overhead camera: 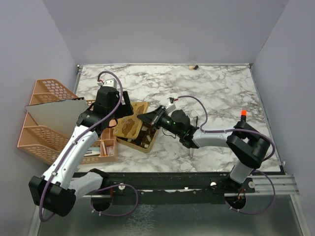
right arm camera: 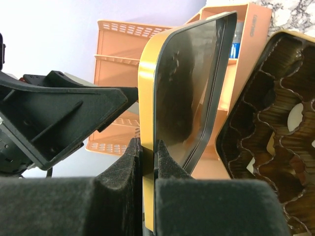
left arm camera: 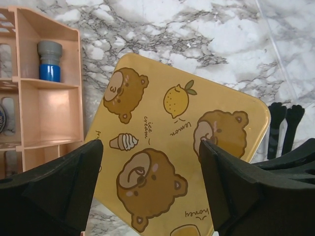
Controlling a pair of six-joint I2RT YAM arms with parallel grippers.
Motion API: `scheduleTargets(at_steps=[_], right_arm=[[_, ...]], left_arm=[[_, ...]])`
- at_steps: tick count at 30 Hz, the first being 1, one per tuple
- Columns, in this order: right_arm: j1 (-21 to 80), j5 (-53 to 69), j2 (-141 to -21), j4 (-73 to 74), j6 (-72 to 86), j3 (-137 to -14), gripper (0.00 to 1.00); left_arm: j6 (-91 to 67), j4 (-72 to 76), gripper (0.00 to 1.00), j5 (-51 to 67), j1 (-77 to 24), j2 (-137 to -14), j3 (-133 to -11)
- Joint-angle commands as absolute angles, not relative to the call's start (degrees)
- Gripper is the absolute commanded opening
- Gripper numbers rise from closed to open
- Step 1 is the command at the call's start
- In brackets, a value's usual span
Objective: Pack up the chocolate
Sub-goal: Close the box lid on the packing box.
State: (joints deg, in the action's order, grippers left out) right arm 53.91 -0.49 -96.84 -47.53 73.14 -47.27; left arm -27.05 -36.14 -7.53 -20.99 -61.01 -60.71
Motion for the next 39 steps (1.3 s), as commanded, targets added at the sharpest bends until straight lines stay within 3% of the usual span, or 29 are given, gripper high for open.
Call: scheduleTargets(at_steps=[1,15,25,30,39], right_arm=[[53.29,2.18,-98.3,-53.4,75.74,-45.45,0.03],[52.58,1.5,-100.55,-58.53,78.74,-40.21,0.04],[52.16,0.35,-99.82,-59.42,78.29,-36.41,0.11],[51.97,0.19,-99.21,-60.73,78.3,-33.55,0.19],[51.2,-2.98,-95.48,-55.82,79.31,-30.29,0.44]], left_arm=[[-25.44,-36.65,0.85,-9.62,-20.57,-61.93,-58.85],[-23.69,-34.82,0.85,-13.58,-20.48,-65.15,-54.21],[-23.64,-33.4,0.84,-14.06,-20.48,-65.83,-51.63],[-23.44,-33.07,0.83,-13.13,-20.39,-66.27,-51.72],[-22.63,-32.87,0.78,-9.06,-20.22,-71.05,-53.7]])
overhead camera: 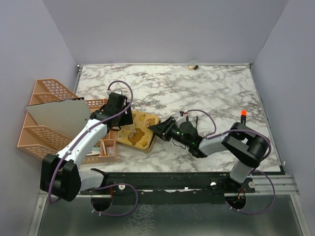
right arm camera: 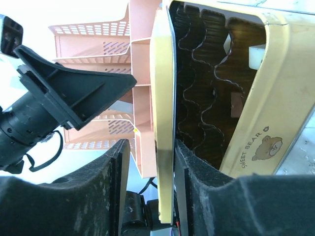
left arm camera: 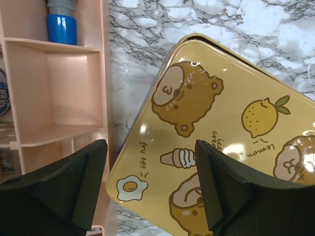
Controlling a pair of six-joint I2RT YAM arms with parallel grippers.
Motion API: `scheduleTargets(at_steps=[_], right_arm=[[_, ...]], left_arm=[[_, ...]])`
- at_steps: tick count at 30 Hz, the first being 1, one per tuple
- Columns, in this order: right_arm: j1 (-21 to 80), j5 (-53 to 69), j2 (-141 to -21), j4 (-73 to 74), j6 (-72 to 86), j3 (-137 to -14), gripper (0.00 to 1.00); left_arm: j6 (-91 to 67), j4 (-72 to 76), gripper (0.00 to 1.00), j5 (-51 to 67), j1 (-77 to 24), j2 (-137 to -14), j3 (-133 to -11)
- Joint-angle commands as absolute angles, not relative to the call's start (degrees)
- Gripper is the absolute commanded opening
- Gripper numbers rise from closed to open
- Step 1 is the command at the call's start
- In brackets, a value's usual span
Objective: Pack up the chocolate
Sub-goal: Close the box lid on the packing box.
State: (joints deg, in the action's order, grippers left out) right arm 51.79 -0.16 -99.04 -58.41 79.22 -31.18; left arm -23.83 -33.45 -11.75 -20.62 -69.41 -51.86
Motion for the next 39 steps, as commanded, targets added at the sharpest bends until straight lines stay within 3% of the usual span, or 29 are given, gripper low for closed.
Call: scheduleTargets(at_steps=[1,13,18,29,39], right_arm=[[51.14,-3.29,-94.59,-54.07,79.39,-30.11,0.46],[47.93,-4.29,-85.48,-30.43,79.41,-30.87,0.58],[46.66,-5.07,-83.16,-18.8,72.43,-35.0,0.65],[46.66,1.62,-85.73,-17.12,64.91,-40.41,0.62],[46.7,5.77,-92.11,-21.97,63.75,-41.24,0.52]], left_arm=[[-22.64,-32.83,0.78,-8.67,-20.14,-71.24,-54.04],[-22.77,-31.71,0.77,-4.42,-18.61,-74.56,-55.78],[-22.68,-30.94,0.77,-3.8,-17.76,-74.76,-55.98],[-21.88,-29.18,0.83,2.76,-14.38,-80.53,-57.32],[-21.37,-27.71,0.78,5.64,-14.29,-83.71,-58.08]])
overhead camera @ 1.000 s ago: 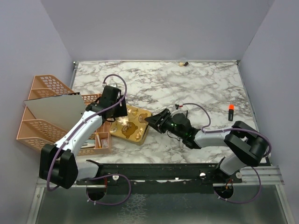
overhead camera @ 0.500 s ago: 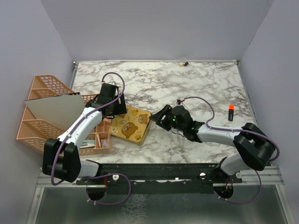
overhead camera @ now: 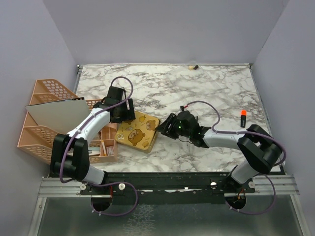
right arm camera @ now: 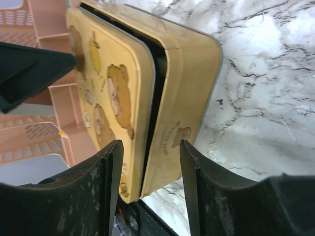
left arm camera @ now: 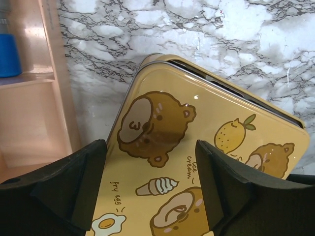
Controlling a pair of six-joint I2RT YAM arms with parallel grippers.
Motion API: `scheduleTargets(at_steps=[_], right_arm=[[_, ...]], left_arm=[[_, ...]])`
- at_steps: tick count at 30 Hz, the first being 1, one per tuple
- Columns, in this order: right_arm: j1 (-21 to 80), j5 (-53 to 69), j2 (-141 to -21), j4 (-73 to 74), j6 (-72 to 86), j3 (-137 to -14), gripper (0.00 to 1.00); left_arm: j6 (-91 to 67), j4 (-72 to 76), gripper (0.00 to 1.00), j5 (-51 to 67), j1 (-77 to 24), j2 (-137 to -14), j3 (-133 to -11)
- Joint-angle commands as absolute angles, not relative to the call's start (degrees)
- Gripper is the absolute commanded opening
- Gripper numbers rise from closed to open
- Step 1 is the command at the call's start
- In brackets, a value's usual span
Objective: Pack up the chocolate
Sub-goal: Close the box lid on the packing box.
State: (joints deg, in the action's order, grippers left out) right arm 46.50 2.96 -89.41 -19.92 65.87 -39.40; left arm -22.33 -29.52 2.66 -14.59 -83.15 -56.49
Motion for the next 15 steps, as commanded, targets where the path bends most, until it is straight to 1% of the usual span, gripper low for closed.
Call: scheduleTargets(at_steps=[1,6,11,15], right_arm=[[46.66,5.41,-92.85,-22.75,63.05,-41.31,0.51],[46.67,4.39,-93.93,-24.61,61.52,-41.58,0.46],[46.5,3.17,-94.41,-22.58,60.22,-43.78,0.4],[46.22,0.69,-94.46,-21.14,59.22,-44.58,0.36]], left_arm=[[-21.28,-27.57,0.77,5.94,-14.28,-83.87,-58.22],[-21.5,-26.23,0.72,7.54,-14.24,-84.5,-58.62],[-21.9,-25.32,0.69,10.01,-14.24,-85.85,-59.27],[-22.53,-25.33,0.68,9.75,-14.24,-86.28,-59.75]])
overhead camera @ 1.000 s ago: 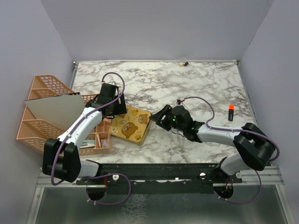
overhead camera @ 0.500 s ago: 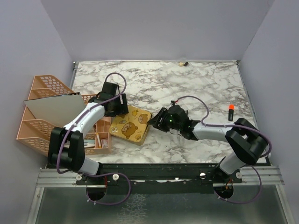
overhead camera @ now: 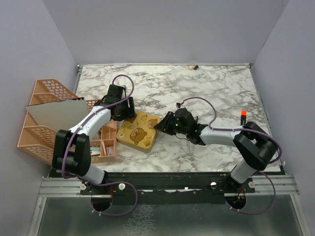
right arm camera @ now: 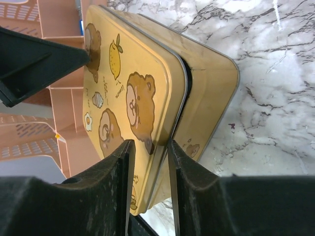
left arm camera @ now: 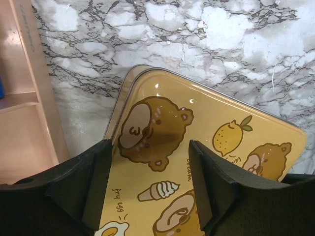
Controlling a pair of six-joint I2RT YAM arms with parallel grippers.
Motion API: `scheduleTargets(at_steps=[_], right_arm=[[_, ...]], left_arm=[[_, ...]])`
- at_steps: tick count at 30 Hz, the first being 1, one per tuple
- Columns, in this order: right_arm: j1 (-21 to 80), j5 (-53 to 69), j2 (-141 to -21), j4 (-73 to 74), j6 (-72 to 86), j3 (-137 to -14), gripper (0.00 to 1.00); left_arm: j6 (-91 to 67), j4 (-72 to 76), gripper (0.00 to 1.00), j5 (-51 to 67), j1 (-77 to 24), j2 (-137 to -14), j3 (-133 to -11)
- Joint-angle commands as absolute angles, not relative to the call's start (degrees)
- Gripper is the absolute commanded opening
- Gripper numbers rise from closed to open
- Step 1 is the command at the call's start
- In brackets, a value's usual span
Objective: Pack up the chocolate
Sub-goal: Close the box lid on the packing box.
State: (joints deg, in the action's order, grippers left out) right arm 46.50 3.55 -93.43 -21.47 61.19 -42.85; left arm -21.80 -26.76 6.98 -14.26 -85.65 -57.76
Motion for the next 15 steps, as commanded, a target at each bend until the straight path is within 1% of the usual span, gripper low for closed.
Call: scheduleTargets(at_steps=[1,8,15], right_arm=[[46.11,0.33,-94.61,-20.55,59.12,-44.88,0.35],[45.9,-1.76,-94.53,-16.41,58.74,-44.7,0.33],[45.9,-4.5,-96.64,-16.84,59.77,-41.23,0.32]], left_arm=[[-22.73,-25.33,0.67,9.71,-14.24,-86.38,-59.76],[-23.89,-26.22,0.66,7.32,-14.24,-85.09,-57.43],[-23.64,-26.63,0.66,7.82,-14.28,-86.55,-57.39]])
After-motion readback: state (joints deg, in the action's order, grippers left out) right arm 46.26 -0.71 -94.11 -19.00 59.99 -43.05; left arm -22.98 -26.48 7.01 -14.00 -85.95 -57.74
